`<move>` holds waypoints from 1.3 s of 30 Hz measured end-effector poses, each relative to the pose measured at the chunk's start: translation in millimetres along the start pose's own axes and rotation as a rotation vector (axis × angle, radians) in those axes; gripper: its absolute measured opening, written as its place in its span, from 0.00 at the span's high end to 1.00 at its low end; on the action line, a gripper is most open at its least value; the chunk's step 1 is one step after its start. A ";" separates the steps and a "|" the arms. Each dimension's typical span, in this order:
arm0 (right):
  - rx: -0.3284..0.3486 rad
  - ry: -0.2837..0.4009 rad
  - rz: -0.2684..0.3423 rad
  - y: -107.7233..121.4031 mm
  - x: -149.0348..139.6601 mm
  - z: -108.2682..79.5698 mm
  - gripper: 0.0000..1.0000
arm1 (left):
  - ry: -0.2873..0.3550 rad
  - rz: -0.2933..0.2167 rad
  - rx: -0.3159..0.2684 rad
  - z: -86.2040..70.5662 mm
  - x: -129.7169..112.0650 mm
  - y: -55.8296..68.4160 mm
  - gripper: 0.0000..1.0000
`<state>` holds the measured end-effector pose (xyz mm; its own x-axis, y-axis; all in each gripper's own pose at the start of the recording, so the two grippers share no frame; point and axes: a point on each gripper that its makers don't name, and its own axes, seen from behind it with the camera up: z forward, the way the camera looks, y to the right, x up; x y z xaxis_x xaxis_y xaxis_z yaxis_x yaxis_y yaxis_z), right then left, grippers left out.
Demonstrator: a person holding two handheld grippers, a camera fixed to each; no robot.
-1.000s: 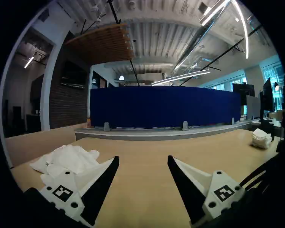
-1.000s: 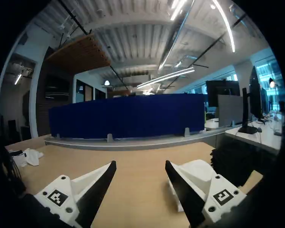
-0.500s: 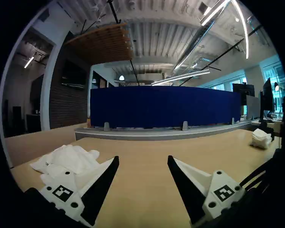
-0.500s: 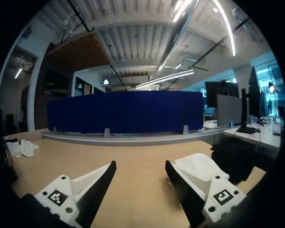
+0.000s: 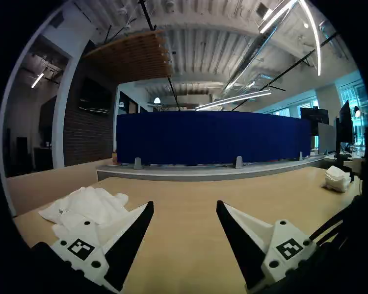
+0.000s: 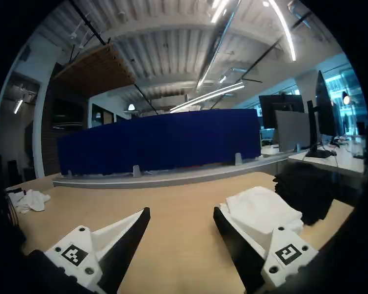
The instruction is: Fold towel
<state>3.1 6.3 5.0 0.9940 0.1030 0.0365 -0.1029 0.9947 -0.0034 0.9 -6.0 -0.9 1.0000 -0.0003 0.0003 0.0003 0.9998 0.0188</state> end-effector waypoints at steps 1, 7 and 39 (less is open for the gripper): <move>0.001 0.003 -0.005 -0.2 0.6 -0.4 0.00 | 0.000 0.000 0.000 0.0 -0.1 -0.2 0.05; 0.011 0.019 -0.041 -3.7 -0.3 -2.6 0.00 | 0.000 0.000 0.000 0.0 -0.2 -0.3 0.05; 0.017 0.035 -0.105 -11.1 -5.1 -2.2 0.00 | 0.000 0.000 0.000 1.4 -0.2 0.0 0.05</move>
<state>-0.7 -5.3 2.7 1.0000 -0.0013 0.0004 0.0012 0.9999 0.0158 0.8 -6.0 0.6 1.0000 0.0001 0.0002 -0.0001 0.9998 0.0189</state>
